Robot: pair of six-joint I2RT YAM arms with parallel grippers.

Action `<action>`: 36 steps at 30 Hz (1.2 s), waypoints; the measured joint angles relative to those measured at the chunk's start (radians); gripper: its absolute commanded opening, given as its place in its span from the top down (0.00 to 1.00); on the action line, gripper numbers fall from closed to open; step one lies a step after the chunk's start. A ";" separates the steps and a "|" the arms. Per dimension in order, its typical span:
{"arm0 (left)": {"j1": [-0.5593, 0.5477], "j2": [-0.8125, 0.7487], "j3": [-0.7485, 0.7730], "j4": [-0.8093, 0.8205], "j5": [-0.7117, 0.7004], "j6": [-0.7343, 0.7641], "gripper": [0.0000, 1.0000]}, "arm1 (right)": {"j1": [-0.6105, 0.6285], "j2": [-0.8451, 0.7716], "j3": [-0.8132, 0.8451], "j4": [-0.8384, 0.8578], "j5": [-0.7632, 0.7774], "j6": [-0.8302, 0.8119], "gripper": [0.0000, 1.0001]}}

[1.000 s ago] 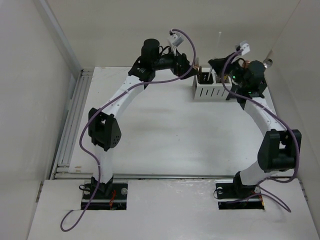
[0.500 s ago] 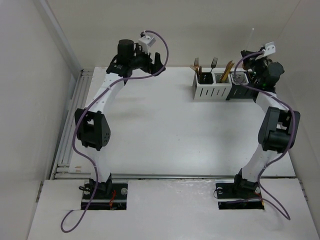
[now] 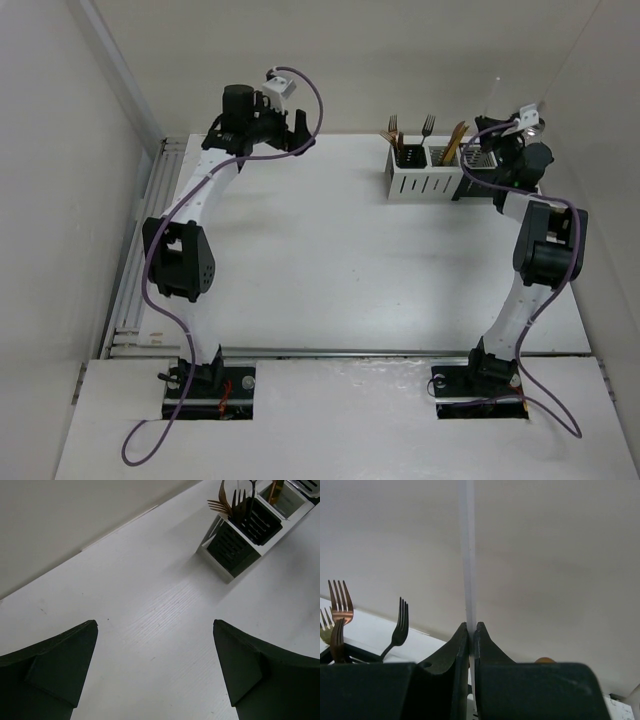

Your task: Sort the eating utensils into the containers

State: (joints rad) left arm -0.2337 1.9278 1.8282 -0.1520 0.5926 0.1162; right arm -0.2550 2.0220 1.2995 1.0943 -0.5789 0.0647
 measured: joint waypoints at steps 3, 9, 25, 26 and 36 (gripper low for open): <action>0.014 -0.003 -0.003 0.003 -0.002 0.003 0.00 | -0.002 0.000 -0.032 0.019 0.002 0.000 1.00; 0.024 -0.007 -0.003 0.007 -0.003 0.005 0.00 | -0.016 0.000 -0.088 0.022 0.003 -0.009 0.96; 0.023 -0.014 -0.013 0.024 -0.004 0.005 0.00 | -0.020 -0.084 -0.158 -0.016 0.030 -0.097 0.00; 0.024 -0.017 -0.019 0.024 -0.005 0.005 0.00 | -0.020 -0.117 -0.162 -0.026 0.036 -0.101 0.00; 0.024 -0.100 -0.066 0.019 -0.074 0.006 0.00 | -0.021 -0.641 -0.150 -0.277 0.147 -0.139 0.00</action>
State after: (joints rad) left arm -0.2100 1.8282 1.7626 -0.1326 0.5182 0.1219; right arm -0.2756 1.3811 1.1496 0.8173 -0.4316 -0.0746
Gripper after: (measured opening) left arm 0.997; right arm 0.998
